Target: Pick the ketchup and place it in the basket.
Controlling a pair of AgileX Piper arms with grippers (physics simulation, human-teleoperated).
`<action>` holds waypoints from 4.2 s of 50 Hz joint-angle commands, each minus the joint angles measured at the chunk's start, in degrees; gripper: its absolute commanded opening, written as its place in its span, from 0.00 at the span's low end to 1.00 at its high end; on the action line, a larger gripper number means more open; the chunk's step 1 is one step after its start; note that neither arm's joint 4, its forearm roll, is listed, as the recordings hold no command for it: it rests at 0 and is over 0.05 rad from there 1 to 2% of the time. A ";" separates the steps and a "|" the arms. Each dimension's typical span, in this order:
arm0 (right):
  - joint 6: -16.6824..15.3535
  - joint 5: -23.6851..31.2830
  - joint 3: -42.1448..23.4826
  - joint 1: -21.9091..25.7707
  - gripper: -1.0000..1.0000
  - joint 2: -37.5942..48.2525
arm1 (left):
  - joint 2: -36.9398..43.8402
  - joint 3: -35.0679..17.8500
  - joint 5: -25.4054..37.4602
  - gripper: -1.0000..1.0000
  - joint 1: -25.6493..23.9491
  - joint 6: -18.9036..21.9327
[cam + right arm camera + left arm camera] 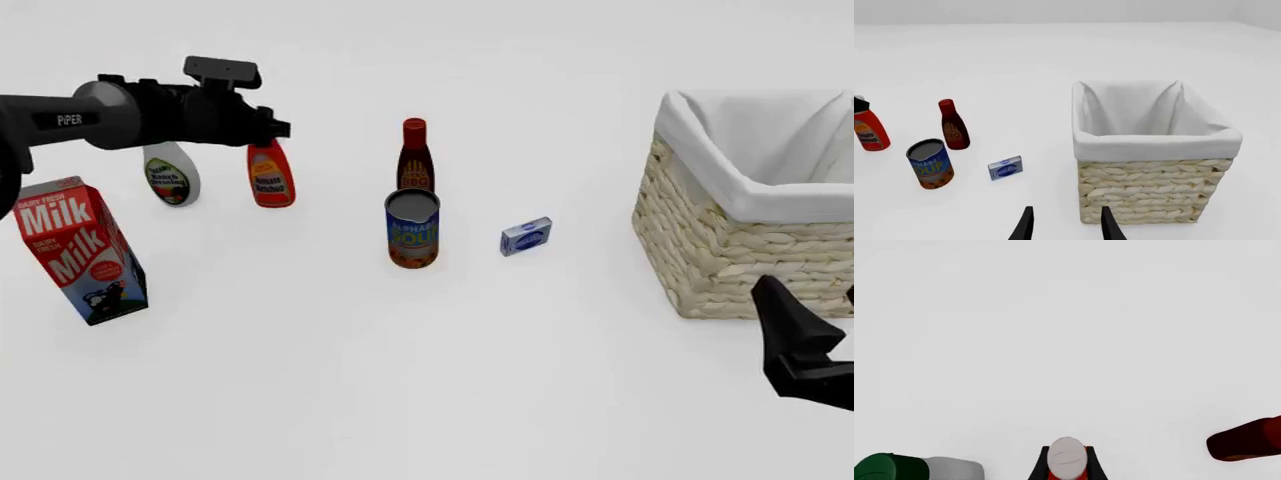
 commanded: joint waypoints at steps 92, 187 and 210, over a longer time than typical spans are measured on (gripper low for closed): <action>-1.04 11.01 -0.04 0.27 1.00 -15.00 | -41.68 19.83 12.70 0.00 -8.51 -1.29; -11.74 18.16 -34.75 40.21 1.00 19.05 | -65.59 26.74 32.86 0.00 -23.66 -2.64; -7.82 17.87 -40.41 49.07 1.00 28.96 | -65.57 25.95 34.37 0.00 -26.97 -2.43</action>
